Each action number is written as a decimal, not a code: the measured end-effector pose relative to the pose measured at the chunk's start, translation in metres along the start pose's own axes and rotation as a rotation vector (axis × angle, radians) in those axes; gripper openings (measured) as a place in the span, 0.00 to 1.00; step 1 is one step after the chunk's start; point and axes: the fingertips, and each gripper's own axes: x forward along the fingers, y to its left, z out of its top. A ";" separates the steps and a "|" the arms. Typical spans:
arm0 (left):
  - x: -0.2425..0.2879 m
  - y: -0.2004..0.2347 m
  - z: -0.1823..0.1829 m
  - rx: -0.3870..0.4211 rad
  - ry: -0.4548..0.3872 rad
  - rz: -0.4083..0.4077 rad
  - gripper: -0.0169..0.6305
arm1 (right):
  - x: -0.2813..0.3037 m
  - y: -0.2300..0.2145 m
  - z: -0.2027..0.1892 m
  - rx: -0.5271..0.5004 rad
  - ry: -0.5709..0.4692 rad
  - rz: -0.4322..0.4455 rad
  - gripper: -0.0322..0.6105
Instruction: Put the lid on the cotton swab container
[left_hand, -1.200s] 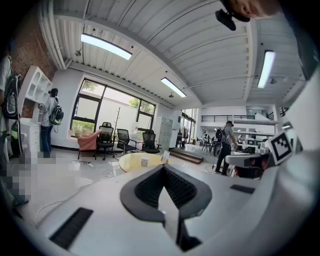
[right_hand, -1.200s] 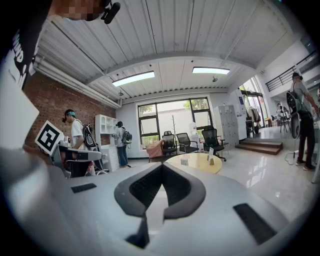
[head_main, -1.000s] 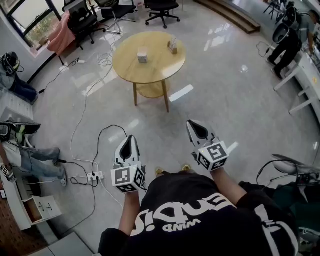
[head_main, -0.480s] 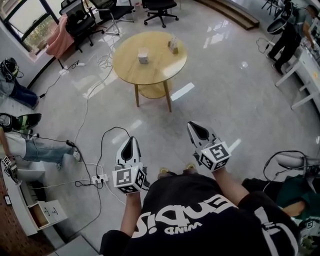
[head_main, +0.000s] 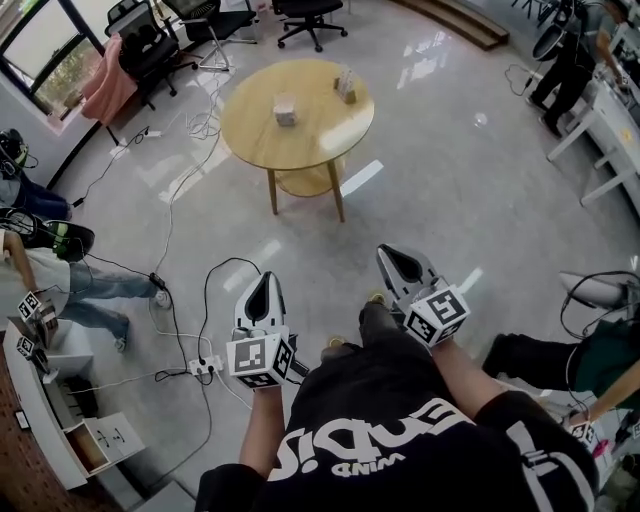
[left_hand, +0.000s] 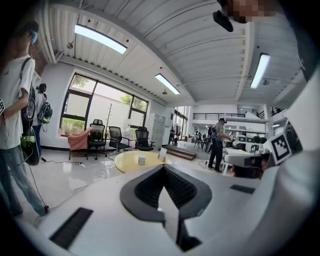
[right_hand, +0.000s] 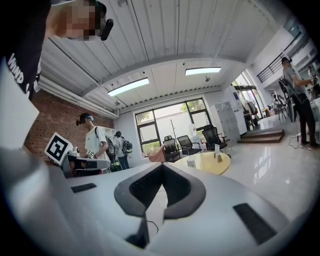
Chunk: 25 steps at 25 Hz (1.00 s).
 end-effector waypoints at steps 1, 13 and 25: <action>0.001 0.002 0.000 0.000 0.002 0.000 0.04 | 0.002 0.001 0.000 -0.009 -0.004 -0.001 0.05; 0.050 0.037 0.002 -0.011 -0.005 0.014 0.04 | 0.063 -0.019 -0.014 -0.026 0.030 -0.023 0.05; 0.120 0.065 0.027 -0.032 -0.010 0.030 0.04 | 0.130 -0.066 0.006 -0.012 0.033 -0.023 0.05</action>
